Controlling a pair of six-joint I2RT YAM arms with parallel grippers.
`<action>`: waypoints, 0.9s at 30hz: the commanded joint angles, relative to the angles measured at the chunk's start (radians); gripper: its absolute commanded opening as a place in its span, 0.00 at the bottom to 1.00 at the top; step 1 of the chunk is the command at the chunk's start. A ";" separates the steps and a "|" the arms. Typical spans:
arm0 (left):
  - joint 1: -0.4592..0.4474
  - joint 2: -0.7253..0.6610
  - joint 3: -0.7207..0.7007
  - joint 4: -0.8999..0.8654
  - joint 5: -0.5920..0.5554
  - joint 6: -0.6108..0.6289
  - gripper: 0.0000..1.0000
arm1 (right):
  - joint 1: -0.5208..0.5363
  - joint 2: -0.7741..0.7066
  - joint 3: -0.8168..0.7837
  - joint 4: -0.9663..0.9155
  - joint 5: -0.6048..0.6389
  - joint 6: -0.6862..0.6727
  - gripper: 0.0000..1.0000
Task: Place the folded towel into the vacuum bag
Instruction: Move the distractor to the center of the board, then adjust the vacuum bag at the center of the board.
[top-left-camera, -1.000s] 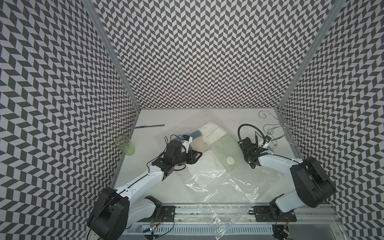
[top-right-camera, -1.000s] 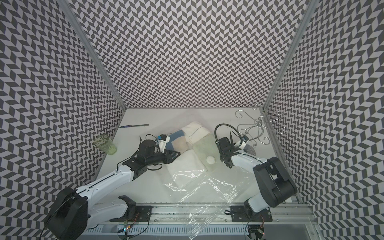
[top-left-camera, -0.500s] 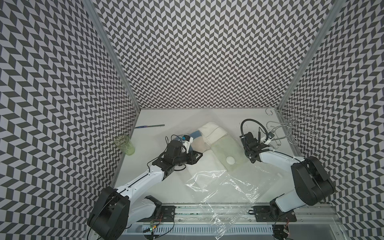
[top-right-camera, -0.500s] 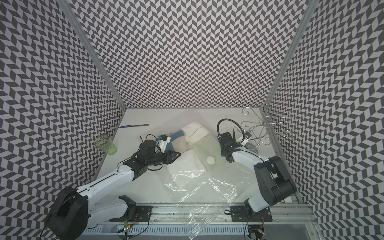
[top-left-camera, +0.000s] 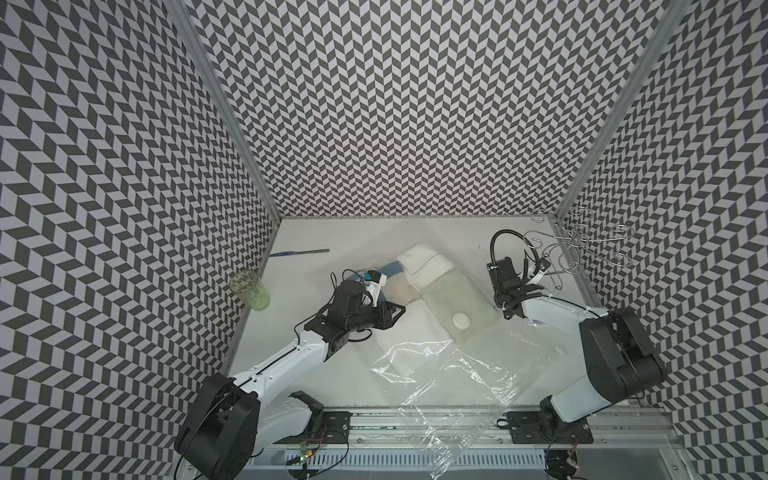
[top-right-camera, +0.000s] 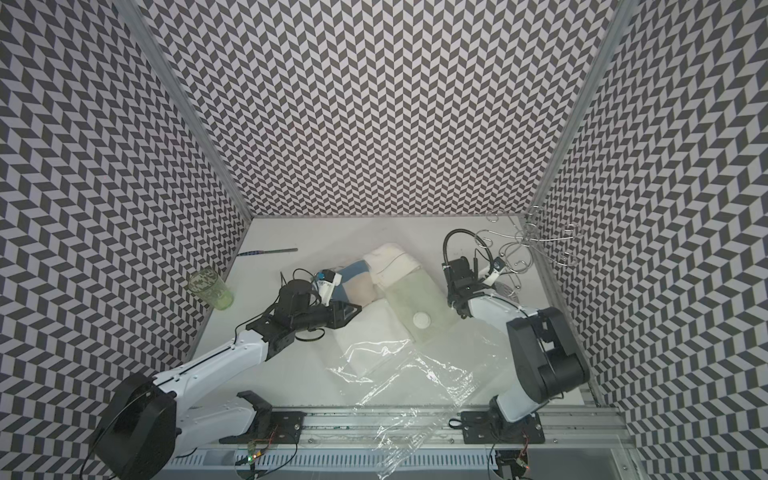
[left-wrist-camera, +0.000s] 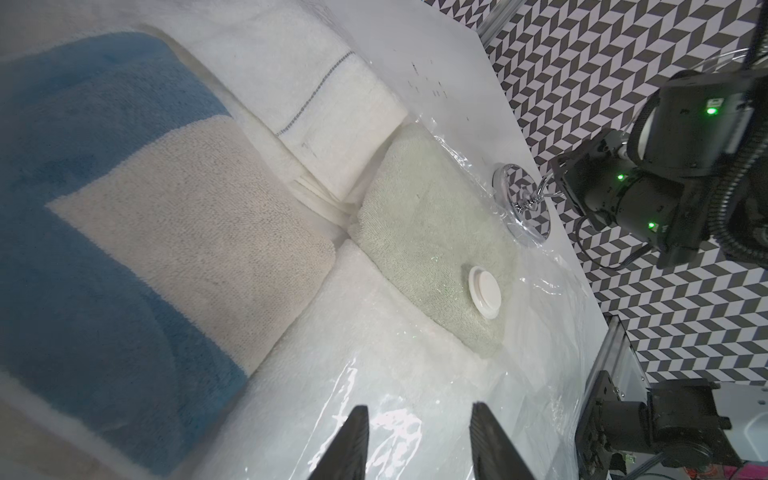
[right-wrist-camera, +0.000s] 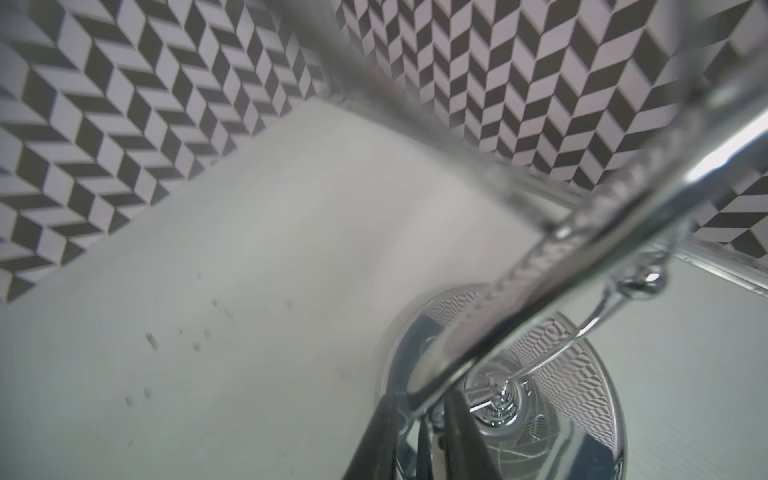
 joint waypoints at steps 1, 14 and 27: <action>-0.005 -0.010 0.009 -0.013 0.001 0.021 0.43 | 0.025 0.089 0.064 0.013 -0.110 -0.058 0.26; -0.003 -0.021 0.017 -0.025 -0.012 0.031 0.43 | 0.105 0.109 0.025 -0.046 -0.150 -0.018 0.42; -0.006 0.092 -0.072 0.023 -0.164 -0.222 0.40 | 0.176 0.134 -0.016 -0.092 -0.281 0.015 0.31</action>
